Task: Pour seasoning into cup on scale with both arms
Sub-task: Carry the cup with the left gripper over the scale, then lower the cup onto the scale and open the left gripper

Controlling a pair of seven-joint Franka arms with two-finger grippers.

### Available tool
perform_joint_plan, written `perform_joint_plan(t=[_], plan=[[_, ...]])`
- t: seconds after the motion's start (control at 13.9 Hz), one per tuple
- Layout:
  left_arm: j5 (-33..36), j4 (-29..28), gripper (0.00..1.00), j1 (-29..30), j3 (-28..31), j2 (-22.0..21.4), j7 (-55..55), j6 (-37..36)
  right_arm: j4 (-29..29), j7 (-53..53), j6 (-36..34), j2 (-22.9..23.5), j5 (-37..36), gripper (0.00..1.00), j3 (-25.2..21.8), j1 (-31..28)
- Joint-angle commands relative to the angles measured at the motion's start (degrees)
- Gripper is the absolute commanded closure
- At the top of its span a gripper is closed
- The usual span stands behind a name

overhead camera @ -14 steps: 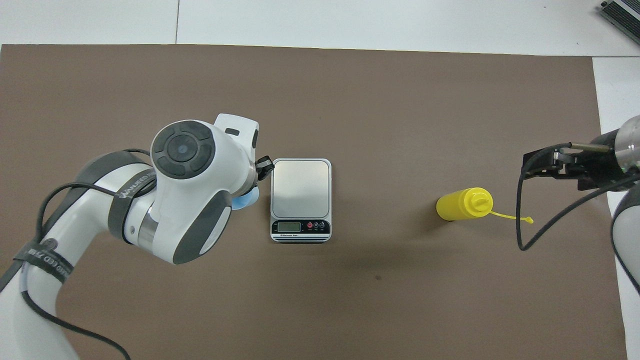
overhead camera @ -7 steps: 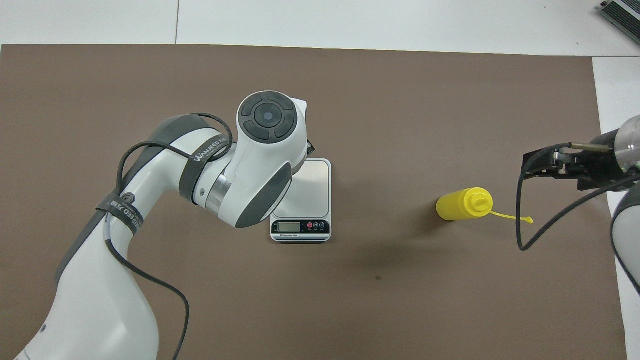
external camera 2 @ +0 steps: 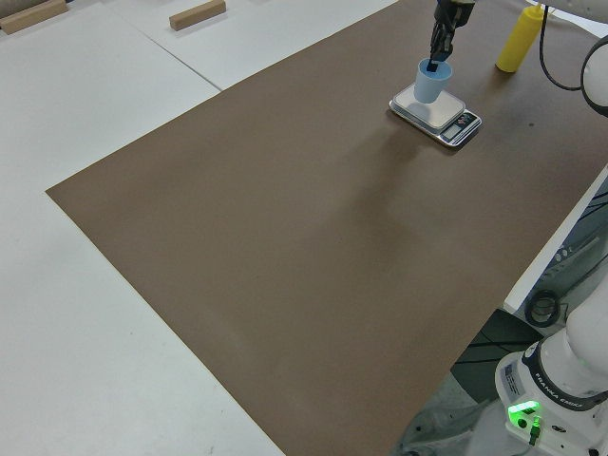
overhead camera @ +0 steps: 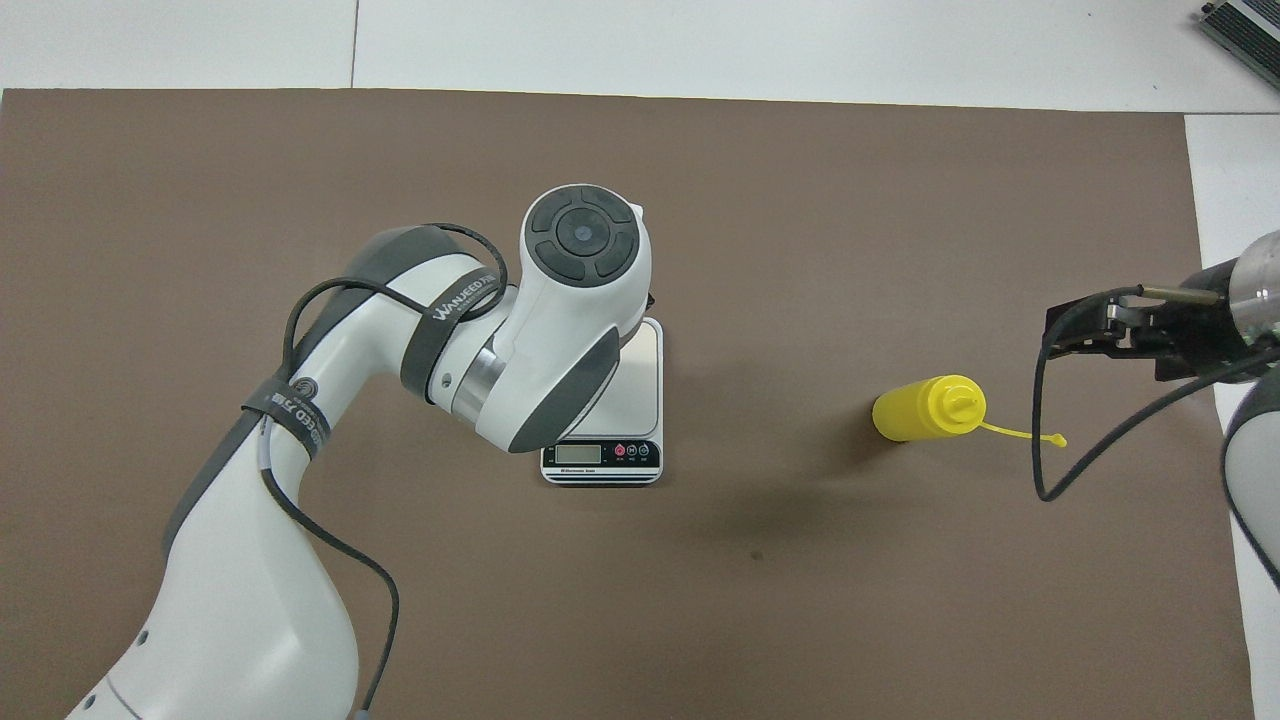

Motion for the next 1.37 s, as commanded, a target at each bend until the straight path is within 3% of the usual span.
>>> perform_joint_plan(t=[0.0,0.65,0.72,0.86,0.94,1.3], plan=[[2.3,2.24,1.0,-2.02,1.02,2.27,-2.31,-1.04,-1.55,0.89,0.89,-1.26,-0.47,0.0,-0.08,0.09],[5.55,1.71,1.0,-1.4,1.11,2.36,-2.05,0.63,-1.55,0.8,0.89,-1.26,-0.47,0.0,-0.08,0.09],[5.55,1.98,0.92,-1.31,1.11,2.53,-1.96,0.37,-1.55,0.89,0.89,-1.26,-0.47,0.0,-0.08,0.09],[5.64,2.33,0.57,-1.23,1.11,2.62,-1.87,-0.07,-1.55,0.8,0.89,-1.26,-0.47,0.0,-0.08,0.09],[5.64,2.33,0.51,-1.23,1.11,2.62,-1.87,-0.07,-1.55,0.8,0.89,-1.26,-0.47,0.0,-0.08,0.09],[5.38,8.55,0.48,-1.14,0.85,4.64,-1.78,-5.15,-1.55,0.89,0.89,-1.26,-0.47,0.0,-0.08,0.09]])
